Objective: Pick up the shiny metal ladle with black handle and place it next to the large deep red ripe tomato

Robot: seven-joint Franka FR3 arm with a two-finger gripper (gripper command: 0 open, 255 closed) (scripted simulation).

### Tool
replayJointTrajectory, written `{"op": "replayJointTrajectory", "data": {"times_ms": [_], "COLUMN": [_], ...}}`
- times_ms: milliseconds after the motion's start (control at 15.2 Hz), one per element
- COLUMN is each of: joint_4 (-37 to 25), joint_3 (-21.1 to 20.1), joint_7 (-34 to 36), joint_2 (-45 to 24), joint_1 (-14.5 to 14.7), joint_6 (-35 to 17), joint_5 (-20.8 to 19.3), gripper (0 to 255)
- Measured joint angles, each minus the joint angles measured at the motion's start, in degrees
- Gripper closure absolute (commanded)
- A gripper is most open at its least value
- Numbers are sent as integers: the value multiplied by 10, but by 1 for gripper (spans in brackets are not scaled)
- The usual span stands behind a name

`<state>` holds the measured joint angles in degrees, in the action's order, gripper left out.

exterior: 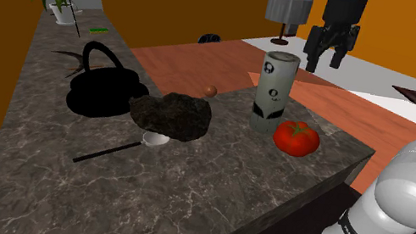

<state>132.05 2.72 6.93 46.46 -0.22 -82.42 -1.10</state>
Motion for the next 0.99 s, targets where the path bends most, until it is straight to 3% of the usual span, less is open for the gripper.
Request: {"op": "replayJointTrajectory", "data": {"times_ms": [198,660,990], "joint_4": [5,37,23], "joint_3": [-18,-122,-197], "joint_7": [28,196,317], "joint_2": [-3,-24,-83], "joint_1": [-1,-3,-9], "joint_6": [-5,-49,-92], "joint_5": [13,87,132], "gripper": [0,0,0]}}
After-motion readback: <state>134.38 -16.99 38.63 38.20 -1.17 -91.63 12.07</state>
